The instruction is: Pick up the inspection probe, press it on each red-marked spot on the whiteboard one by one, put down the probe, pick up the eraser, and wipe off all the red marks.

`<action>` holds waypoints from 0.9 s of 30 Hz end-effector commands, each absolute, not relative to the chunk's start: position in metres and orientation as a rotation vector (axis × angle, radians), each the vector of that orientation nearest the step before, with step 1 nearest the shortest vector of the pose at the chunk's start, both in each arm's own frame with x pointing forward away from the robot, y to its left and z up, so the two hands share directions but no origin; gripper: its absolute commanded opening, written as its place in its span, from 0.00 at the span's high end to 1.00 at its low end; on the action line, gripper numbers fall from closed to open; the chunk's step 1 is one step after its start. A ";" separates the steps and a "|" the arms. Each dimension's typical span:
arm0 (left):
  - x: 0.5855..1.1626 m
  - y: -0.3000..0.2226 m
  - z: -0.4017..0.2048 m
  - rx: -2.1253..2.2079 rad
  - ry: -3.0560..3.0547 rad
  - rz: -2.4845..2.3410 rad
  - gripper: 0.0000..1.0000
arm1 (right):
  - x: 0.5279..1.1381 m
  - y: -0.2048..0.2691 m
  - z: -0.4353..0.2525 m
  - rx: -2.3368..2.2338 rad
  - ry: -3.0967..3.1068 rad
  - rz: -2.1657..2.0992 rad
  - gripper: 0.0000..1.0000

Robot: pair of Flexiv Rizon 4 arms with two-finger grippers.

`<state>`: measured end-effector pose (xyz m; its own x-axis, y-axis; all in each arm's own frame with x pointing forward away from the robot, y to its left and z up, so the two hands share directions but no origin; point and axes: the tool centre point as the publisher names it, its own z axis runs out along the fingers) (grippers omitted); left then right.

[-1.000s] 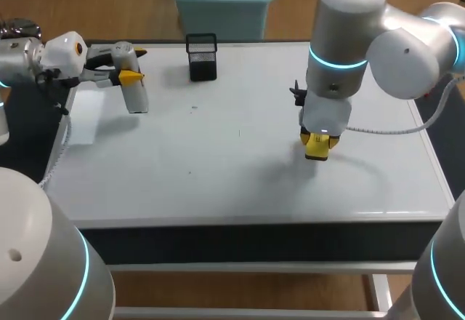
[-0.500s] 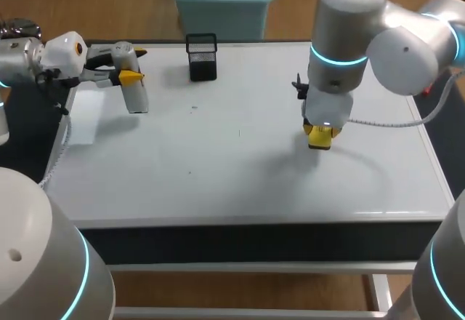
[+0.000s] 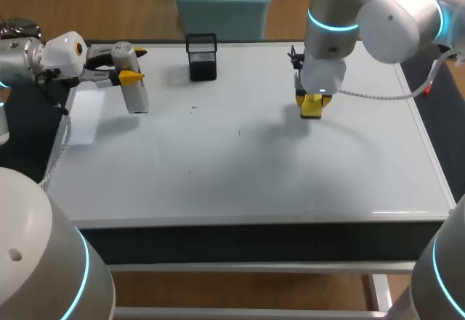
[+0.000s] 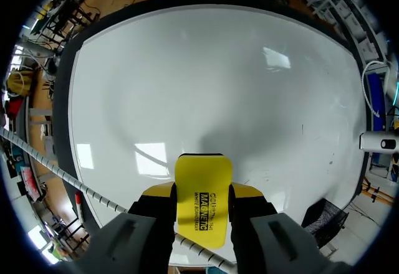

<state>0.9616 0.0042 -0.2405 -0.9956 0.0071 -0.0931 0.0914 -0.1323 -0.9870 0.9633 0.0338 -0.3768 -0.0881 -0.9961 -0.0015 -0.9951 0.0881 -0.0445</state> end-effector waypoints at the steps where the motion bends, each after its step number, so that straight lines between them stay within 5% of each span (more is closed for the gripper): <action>1: 0.962 0.004 -0.239 0.116 2.032 -2.319 1.00 | 1.008 0.045 -0.377 -2.161 2.335 -0.011 1.00; 27: 0.962 0.004 -0.239 0.116 2.032 -2.319 1.00 | 1.132 0.056 -0.396 -2.222 2.307 0.116 1.00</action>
<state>0.9616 0.0042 -0.2405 -0.9956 0.0071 -0.0932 0.0915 -0.1321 -0.9870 1.1108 0.0516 -0.3907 -0.0413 -0.9990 -0.0153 -0.9991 0.0414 -0.0039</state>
